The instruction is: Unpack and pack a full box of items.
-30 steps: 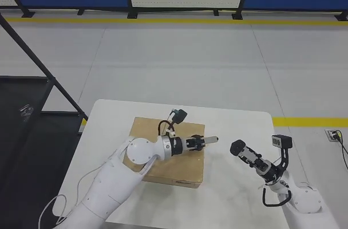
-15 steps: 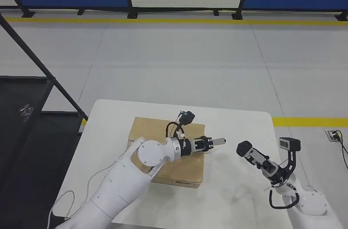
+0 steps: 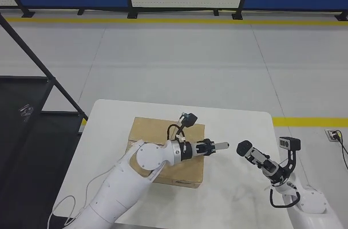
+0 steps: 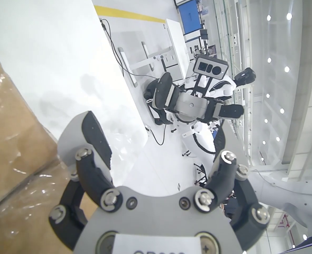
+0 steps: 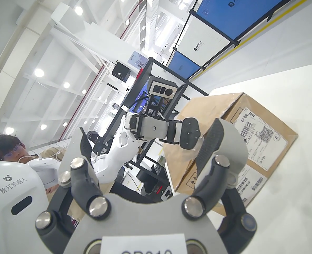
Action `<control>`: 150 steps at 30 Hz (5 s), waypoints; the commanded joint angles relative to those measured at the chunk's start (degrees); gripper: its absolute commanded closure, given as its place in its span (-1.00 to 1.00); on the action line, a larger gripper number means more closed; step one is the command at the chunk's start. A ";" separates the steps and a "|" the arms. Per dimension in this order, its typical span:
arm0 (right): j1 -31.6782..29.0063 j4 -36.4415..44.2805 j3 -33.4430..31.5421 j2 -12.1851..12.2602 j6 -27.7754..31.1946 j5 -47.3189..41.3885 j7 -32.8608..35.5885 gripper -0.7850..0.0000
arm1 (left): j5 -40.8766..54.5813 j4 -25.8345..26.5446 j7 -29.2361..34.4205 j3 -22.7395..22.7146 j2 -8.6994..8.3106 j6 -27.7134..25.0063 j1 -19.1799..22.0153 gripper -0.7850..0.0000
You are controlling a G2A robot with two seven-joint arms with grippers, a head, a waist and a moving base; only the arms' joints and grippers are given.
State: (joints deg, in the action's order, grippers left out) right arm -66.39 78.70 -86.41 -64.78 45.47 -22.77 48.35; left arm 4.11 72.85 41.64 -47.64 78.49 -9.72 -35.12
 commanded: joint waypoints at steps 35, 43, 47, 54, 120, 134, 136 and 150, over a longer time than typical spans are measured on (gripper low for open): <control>4.01 -0.17 5.79 0.44 -1.72 -0.02 2.92 -1.00 | -1.22 2.40 2.37 -7.09 -1.99 1.80 -5.93 -1.00; 3.23 -0.73 4.70 0.74 0.18 -1.36 1.86 -1.00 | 0.53 2.94 1.25 -6.28 -1.35 2.69 -5.21 -1.00; -0.11 -0.08 1.67 1.19 3.27 -3.27 0.11 -1.00 | 0.57 2.27 1.05 -4.10 -0.56 2.93 -3.90 -1.00; -6.12 0.52 -3.21 2.06 6.82 -7.76 0.07 -1.00 | -0.59 -0.32 -0.24 -0.19 1.06 4.36 -0.81 -1.00; 33.52 -15.05 40.84 -8.67 -27.27 9.97 -2.57 -1.00 | 21.09 14.42 -0.21 -47.83 -7.43 -5.38 -31.68 -1.00; 42.42 -25.78 49.78 -16.70 -31.67 2.14 -4.61 -1.00 | 25.48 12.33 0.17 -49.77 -8.02 -7.41 -34.00 -1.00; 43.34 -27.20 50.73 -17.88 -31.23 1.00 -4.10 -1.00 | 25.69 11.80 0.39 -49.76 -8.10 -7.45 -33.95 -1.00; 46.99 -35.90 51.98 -22.67 -27.88 -1.73 -2.32 -1.00 | 24.26 5.69 -2.15 -49.11 -8.60 -6.59 -30.46 -1.00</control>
State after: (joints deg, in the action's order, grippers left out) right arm -19.60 43.67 -34.17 -87.37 17.35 -24.61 45.71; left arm 28.19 78.87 39.26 -96.84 69.94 -16.30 -65.90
